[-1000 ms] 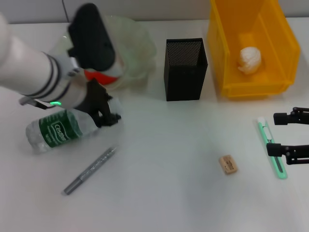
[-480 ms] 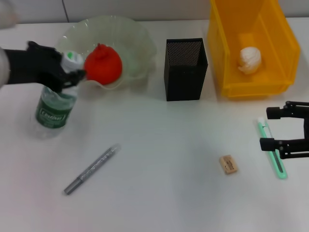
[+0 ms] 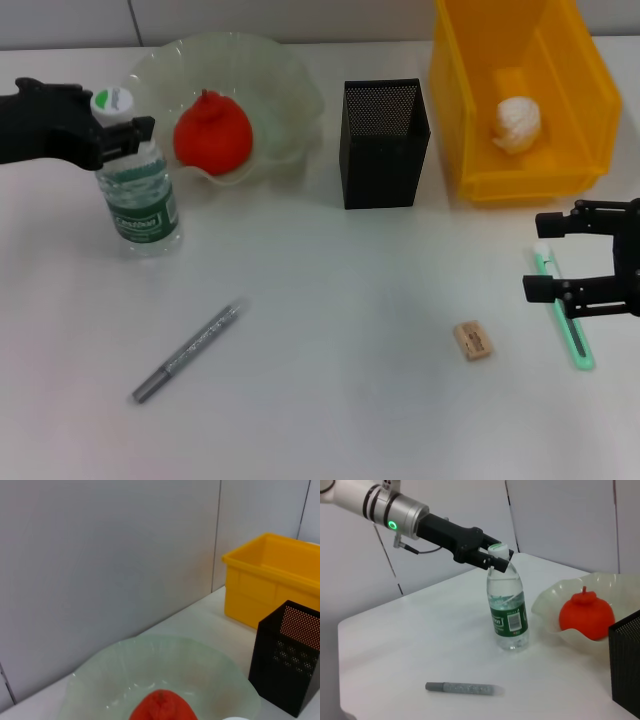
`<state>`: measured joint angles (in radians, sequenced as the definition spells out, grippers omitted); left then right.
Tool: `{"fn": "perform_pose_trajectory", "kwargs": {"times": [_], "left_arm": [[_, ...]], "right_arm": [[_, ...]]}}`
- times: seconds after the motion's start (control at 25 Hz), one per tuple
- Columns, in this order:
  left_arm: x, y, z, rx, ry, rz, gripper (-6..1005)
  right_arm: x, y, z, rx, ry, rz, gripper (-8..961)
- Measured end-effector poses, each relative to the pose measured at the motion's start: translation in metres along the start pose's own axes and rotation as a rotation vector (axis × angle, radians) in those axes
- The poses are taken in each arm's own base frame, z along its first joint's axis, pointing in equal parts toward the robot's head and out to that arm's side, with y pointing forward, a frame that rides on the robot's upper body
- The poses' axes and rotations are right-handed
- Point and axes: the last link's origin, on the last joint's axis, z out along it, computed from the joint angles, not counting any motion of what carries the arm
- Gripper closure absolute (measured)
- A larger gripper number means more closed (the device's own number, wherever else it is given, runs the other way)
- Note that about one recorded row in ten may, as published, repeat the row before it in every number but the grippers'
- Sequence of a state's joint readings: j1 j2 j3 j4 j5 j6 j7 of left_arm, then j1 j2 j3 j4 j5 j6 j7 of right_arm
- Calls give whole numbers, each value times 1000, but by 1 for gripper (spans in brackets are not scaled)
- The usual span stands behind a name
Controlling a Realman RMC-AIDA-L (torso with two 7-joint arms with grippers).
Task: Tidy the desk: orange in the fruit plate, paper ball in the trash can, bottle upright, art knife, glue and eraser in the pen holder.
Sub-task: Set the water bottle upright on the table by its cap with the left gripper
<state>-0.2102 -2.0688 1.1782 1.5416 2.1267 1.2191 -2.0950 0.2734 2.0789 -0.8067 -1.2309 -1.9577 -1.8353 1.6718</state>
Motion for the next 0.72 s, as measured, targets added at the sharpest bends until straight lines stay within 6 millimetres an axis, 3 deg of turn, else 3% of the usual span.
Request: {"fn": "perform_pose_trajectory", "kwargs": {"times": [0.72], "left_arm": [[-14, -13, 4, 3, 70, -109, 551]], "right_arm": [[0, -3, 3, -5, -10, 8, 215]]}}
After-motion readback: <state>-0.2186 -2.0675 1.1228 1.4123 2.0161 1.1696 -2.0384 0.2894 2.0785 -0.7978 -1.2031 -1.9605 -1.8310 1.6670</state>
